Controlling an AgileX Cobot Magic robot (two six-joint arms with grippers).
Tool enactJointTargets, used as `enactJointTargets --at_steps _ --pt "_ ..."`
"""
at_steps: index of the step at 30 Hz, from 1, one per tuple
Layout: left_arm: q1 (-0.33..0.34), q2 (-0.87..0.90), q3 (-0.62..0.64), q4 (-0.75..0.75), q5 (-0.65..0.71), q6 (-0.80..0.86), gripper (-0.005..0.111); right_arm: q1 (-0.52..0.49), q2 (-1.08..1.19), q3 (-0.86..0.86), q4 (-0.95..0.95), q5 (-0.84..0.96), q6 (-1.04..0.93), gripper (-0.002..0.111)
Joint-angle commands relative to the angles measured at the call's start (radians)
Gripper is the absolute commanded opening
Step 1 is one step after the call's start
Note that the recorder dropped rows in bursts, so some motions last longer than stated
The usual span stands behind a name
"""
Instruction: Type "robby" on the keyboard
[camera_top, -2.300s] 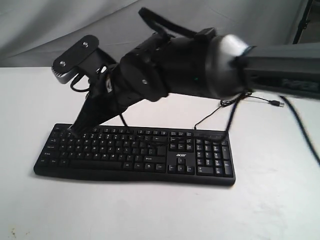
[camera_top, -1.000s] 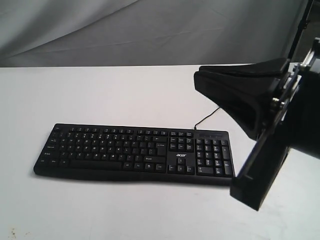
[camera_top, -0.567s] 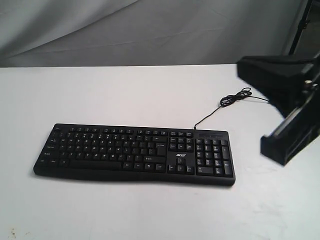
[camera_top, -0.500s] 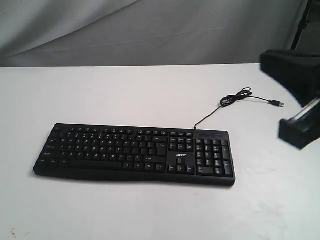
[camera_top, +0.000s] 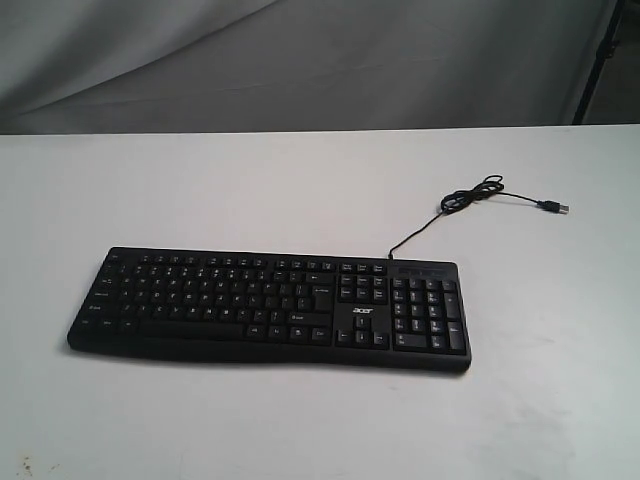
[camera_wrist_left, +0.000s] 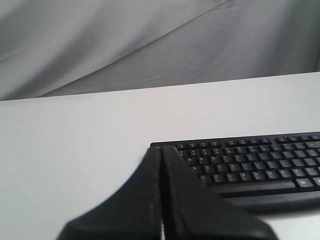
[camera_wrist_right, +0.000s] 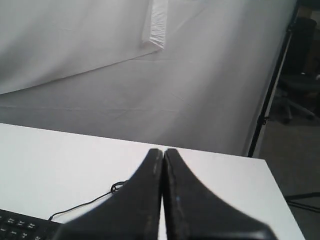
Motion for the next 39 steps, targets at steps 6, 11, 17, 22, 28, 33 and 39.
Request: enactJointTargets --at_steps 6,11,17,22,28,33,39 --pt "-0.006 -0.003 0.004 0.005 -0.005 -0.003 0.0 -0.062 -0.143 0.327 0.117 -0.225 0.024 0.0" --pt "-0.006 -0.003 0.004 0.005 -0.005 -0.003 0.0 -0.073 -0.215 0.431 0.117 -0.246 0.016 0.0" --pt "-0.006 -0.003 0.004 0.005 -0.005 -0.003 0.0 -0.126 -0.312 0.437 0.131 -0.152 0.016 0.0" --pt "-0.006 -0.003 0.004 0.005 -0.005 -0.003 0.0 -0.13 -0.378 0.437 0.128 -0.069 0.009 0.0" --pt "-0.006 -0.003 0.004 0.005 -0.005 -0.003 0.0 -0.128 -0.378 0.437 0.124 0.034 0.009 0.0" --pt "-0.006 -0.003 0.004 0.005 -0.005 -0.003 0.0 -0.126 -0.378 0.437 0.128 0.068 0.009 0.0" --pt "-0.006 -0.003 0.004 0.005 -0.005 -0.003 0.0 -0.096 -0.378 0.437 0.131 0.09 0.004 0.0"
